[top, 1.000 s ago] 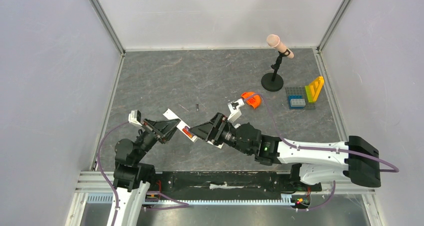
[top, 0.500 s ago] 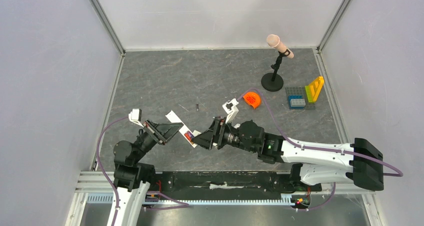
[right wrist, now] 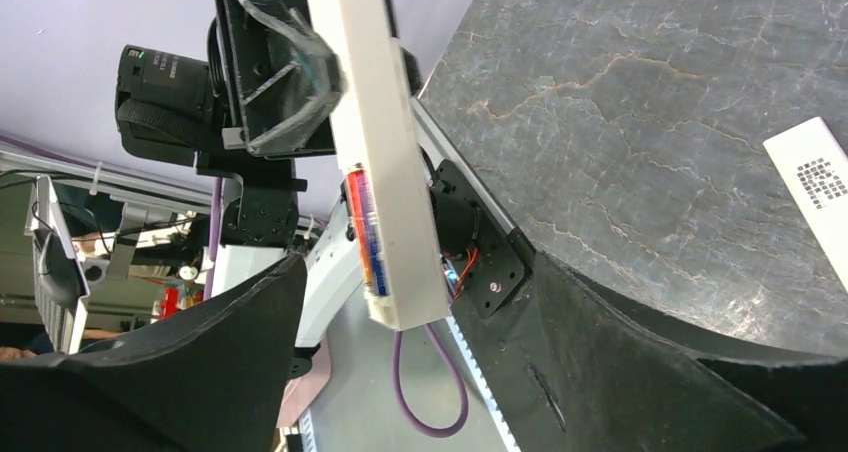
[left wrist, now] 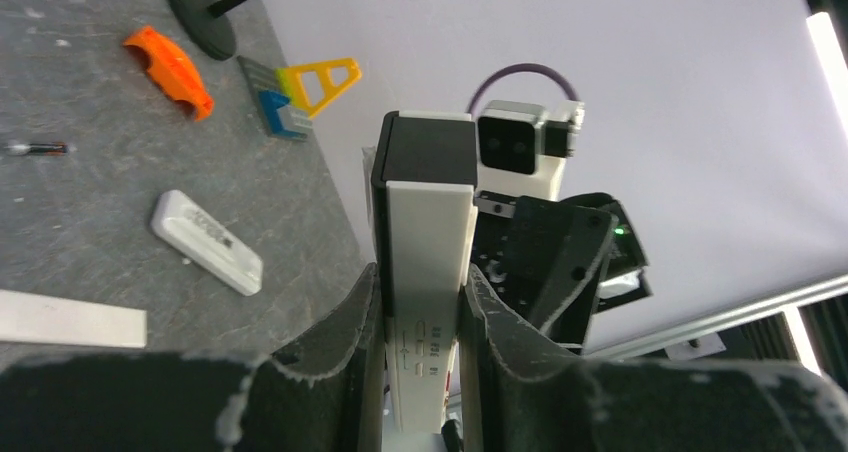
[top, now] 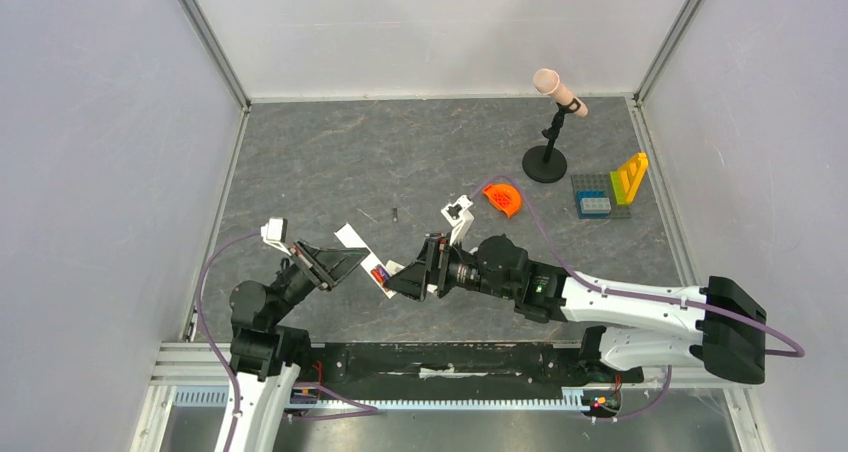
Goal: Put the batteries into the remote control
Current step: Load the battery into the remote control, then adjust the battery cover.
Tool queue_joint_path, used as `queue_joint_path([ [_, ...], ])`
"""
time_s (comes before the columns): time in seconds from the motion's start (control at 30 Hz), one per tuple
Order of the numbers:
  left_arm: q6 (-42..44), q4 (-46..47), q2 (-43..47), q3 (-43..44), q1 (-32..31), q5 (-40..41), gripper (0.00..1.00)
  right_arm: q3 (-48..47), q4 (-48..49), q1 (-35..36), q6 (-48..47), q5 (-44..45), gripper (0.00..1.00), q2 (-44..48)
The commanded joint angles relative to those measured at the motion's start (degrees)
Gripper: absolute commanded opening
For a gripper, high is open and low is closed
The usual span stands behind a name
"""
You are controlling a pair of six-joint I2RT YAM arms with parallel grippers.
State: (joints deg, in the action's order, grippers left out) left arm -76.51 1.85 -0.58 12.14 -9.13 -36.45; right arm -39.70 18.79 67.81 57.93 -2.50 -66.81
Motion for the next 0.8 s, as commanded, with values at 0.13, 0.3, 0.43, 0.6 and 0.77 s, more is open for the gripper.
queue_joint_path([
  [0.13, 19.1, -25.1, -2.5, 11.0, 0.0, 13.0, 0.02, 2.2, -4.8, -4.2, -5.7, 1.2, 0.85, 4.2],
  [0.3, 28.5, -35.6, -6.7, 18.9, 0.0, 23.9, 0.02, 2.9, -17.5, -4.5, -10.8, 14.1, 0.79, 1.6],
  [0.43, 31.2, -36.5, -7.1, 19.7, 0.0, 27.7, 0.02, 0.6, -23.4, -1.4, -12.7, 25.1, 0.73, -5.7],
  [0.6, 31.4, -34.8, -5.8, 16.9, 0.0, 29.5, 0.02, -6.7, -30.6, 3.7, -6.9, 33.7, 0.65, -17.9],
  [0.77, 28.9, -34.8, -2.6, 13.1, 0.0, 33.7, 0.02, -11.5, -34.4, 6.2, 0.1, 37.3, 0.56, -25.1],
])
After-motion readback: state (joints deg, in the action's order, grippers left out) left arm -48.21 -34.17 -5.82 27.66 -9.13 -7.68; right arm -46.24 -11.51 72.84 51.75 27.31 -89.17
